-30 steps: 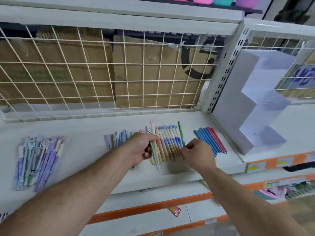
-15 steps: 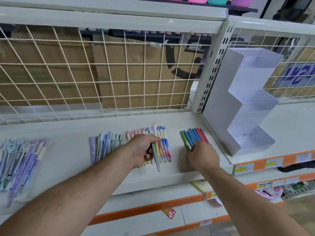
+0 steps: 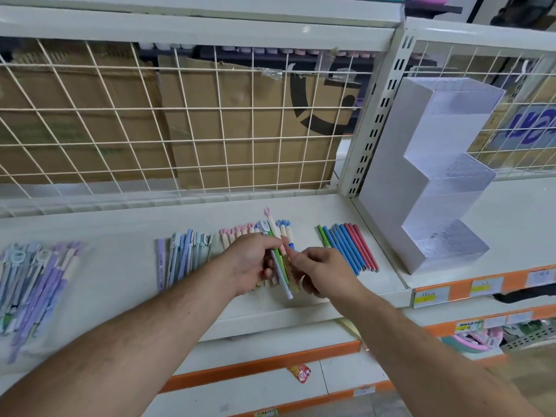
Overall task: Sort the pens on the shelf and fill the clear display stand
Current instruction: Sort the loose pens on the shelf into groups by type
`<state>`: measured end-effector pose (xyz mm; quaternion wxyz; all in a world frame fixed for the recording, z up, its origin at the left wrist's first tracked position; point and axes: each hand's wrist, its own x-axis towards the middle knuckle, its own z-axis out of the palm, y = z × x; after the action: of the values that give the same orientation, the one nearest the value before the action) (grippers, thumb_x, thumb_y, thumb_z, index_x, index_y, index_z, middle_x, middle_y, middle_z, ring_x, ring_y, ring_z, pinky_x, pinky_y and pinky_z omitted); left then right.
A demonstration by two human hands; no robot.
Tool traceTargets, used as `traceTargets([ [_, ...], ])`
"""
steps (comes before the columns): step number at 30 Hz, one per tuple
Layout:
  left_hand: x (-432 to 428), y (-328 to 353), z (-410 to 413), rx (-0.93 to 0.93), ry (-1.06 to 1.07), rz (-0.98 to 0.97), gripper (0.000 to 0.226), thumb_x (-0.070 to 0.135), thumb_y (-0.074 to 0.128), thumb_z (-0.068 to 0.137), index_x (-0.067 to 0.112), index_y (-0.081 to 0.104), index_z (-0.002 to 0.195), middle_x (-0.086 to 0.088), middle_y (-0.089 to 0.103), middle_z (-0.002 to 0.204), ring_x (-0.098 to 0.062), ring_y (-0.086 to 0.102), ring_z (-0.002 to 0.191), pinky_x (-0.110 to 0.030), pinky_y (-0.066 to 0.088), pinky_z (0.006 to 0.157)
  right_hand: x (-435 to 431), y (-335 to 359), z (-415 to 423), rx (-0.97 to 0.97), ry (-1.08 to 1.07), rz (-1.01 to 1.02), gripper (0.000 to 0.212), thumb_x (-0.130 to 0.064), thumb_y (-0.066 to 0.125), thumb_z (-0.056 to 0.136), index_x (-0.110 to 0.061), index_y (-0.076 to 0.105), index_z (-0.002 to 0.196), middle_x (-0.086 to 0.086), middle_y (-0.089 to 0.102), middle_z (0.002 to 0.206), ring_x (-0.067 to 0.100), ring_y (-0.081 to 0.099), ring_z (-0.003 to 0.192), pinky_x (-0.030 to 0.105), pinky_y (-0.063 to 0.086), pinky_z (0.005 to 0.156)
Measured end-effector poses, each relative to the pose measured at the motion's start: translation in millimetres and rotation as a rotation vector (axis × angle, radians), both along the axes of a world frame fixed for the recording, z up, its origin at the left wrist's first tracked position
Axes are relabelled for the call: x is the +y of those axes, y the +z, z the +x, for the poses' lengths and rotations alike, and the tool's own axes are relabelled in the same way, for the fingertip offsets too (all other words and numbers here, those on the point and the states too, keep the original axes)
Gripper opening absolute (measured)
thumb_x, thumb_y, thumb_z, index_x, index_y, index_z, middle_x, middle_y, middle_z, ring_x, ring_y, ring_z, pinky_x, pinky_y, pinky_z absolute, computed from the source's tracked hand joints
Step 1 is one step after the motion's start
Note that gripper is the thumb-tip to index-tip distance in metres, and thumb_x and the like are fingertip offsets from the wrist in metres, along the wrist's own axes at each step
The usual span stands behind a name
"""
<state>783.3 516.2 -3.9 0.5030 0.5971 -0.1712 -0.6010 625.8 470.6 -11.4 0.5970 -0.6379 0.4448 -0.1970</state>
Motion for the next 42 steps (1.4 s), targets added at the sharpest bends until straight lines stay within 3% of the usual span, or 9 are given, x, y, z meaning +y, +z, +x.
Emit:
traceTargets([
  [5, 1.9, 0.3, 0.5, -0.012, -0.013, -0.081, 0.011, 0.008, 0.053, 0.100, 0.008, 0.063, 0.098, -0.005, 0.072, 0.082, -0.012, 0.039, 0.055, -0.020, 0.030, 0.043, 4.8, 1.2, 5.3, 0.007, 0.104, 0.097, 0.026, -0.018, 0.061, 0.100, 0.006, 0.068, 0.092, 0.012, 0.062, 0.065, 0.013, 0.049, 0.044, 0.023, 0.031, 0.041],
  [10, 3.1, -0.8, 2.3, -0.028, -0.003, -0.098, 0.004, 0.010, 0.056, 0.099, 0.009, 0.060, 0.099, -0.004, 0.073, 0.080, -0.010, 0.040, 0.054, -0.021, 0.032, 0.045, 4.4, 0.7, 5.5, -0.061, 0.040, 0.113, 0.010, -0.015, 0.069, 0.094, -0.007, 0.065, 0.089, 0.003, 0.057, 0.058, 0.015, 0.049, 0.045, 0.023, 0.031, 0.043],
  [13, 2.4, -2.1, 2.9, -0.023, 0.008, -0.102, 0.010, 0.008, 0.055, 0.099, 0.010, 0.061, 0.107, -0.003, 0.071, 0.077, -0.012, 0.043, 0.057, -0.021, 0.033, 0.047, 4.5, 1.8, 5.6, -0.071, 0.050, 0.119, 0.014, -0.015, 0.073, 0.091, -0.005, 0.064, 0.093, 0.004, 0.057, 0.061, 0.015, 0.045, 0.047, 0.024, 0.029, 0.043],
  [17, 3.0, -1.7, 1.8, 0.004, 0.007, -0.140, 0.016, 0.006, 0.054, 0.099, 0.012, 0.063, 0.110, -0.004, 0.068, 0.079, -0.021, 0.062, 0.080, -0.024, 0.044, 0.054, 5.4, 2.8, 6.5, -0.115, 0.093, 0.158, 0.020, -0.012, 0.078, 0.087, -0.006, 0.061, 0.094, 0.000, 0.056, 0.058, 0.014, 0.033, 0.048, 0.023, 0.023, 0.042],
  [20, 3.5, 0.0, 0.2, 0.003, -0.008, -0.143, 0.019, 0.005, 0.054, 0.099, 0.010, 0.063, 0.114, -0.004, 0.067, 0.079, -0.017, 0.067, 0.072, -0.021, 0.045, 0.049, 5.5, 3.2, 6.8, -0.129, 0.121, 0.171, 0.021, -0.009, 0.079, 0.086, -0.007, 0.060, 0.094, -0.003, 0.055, 0.056, 0.011, 0.030, 0.047, 0.024, 0.022, 0.043],
  [27, 0.0, -7.7, 3.6, -0.059, -0.003, -0.075, 0.021, 0.005, 0.054, 0.097, 0.004, 0.066, 0.114, -0.011, 0.061, 0.078, -0.013, 0.040, 0.054, -0.021, 0.030, 0.040, 4.4, 3.0, 8.9, -0.066, 0.092, 0.129, 0.010, 0.001, 0.059, 0.093, -0.006, 0.061, 0.087, -0.002, 0.051, 0.055, 0.013, 0.033, 0.047, 0.025, 0.023, 0.045],
  [32, 0.6, -7.0, 6.3, -0.004, 0.024, -0.069, 0.017, 0.005, 0.052, 0.098, 0.002, 0.065, 0.110, -0.011, 0.074, 0.084, -0.011, 0.038, 0.050, -0.019, 0.030, 0.037, 6.0, 0.7, 11.4, -0.039, 0.078, 0.106, 0.011, -0.001, 0.058, 0.094, -0.007, 0.064, 0.087, 0.000, 0.050, 0.060, 0.012, 0.034, 0.046, 0.023, 0.026, 0.042],
  [38, -1.6, -6.0, 5.5, -0.024, 0.102, -0.080, 0.016, 0.014, 0.056, 0.100, 0.000, 0.063, 0.097, -0.010, 0.075, 0.081, -0.010, 0.037, 0.047, -0.020, 0.029, 0.039, 5.8, -7.6, 12.2, 0.186, 0.051, -0.405, 0.014, -0.013, 0.063, 0.092, -0.022, 0.072, 0.099, 0.000, 0.063, 0.071, 0.003, 0.047, 0.048, 0.014, 0.037, 0.049],
  [42, -3.8, -9.2, 3.1, -0.087, 0.140, -0.066, 0.024, 0.019, 0.058, 0.100, 0.000, 0.063, 0.085, -0.004, 0.056, 0.056, -0.010, 0.033, 0.045, -0.020, 0.026, 0.038, 11.2, -12.2, 14.8, 0.325, 0.134, -0.723, 0.025, -0.017, 0.059, 0.092, -0.022, 0.071, 0.114, 0.003, 0.067, 0.083, 0.014, 0.056, 0.065, 0.026, 0.045, 0.058],
])
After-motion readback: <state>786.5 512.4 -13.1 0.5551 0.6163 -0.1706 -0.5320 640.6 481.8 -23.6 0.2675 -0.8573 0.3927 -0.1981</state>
